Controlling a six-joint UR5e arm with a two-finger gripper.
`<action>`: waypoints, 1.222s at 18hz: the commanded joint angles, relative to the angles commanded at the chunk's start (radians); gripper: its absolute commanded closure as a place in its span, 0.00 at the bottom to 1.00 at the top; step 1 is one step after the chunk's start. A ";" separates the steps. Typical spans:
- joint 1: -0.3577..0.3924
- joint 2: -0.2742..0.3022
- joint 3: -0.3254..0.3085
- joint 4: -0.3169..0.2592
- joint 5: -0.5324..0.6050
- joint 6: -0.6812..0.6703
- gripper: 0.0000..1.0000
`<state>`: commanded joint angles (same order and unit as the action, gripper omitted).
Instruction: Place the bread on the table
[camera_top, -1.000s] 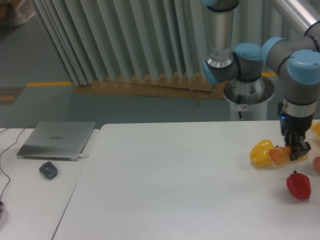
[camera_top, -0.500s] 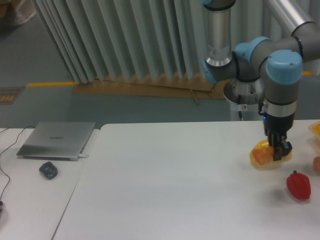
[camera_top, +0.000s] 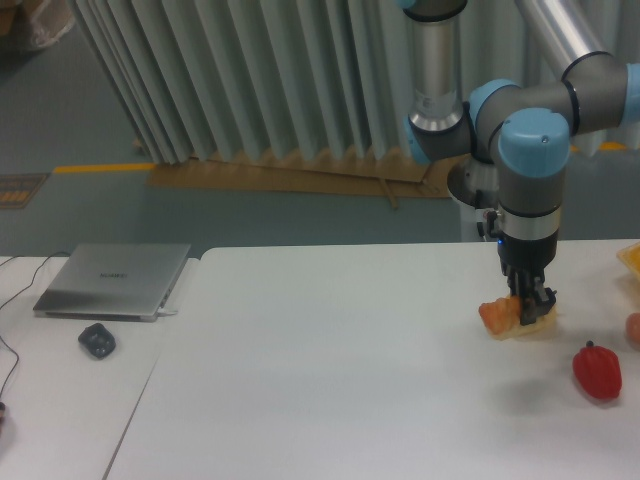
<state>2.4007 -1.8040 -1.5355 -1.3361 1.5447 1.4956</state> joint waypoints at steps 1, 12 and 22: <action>0.000 0.000 0.002 0.002 -0.002 0.002 0.25; 0.000 0.008 -0.002 0.003 -0.002 0.005 0.00; 0.003 0.028 -0.011 0.002 0.017 0.005 0.00</action>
<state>2.4037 -1.7763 -1.5462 -1.3346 1.5616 1.5002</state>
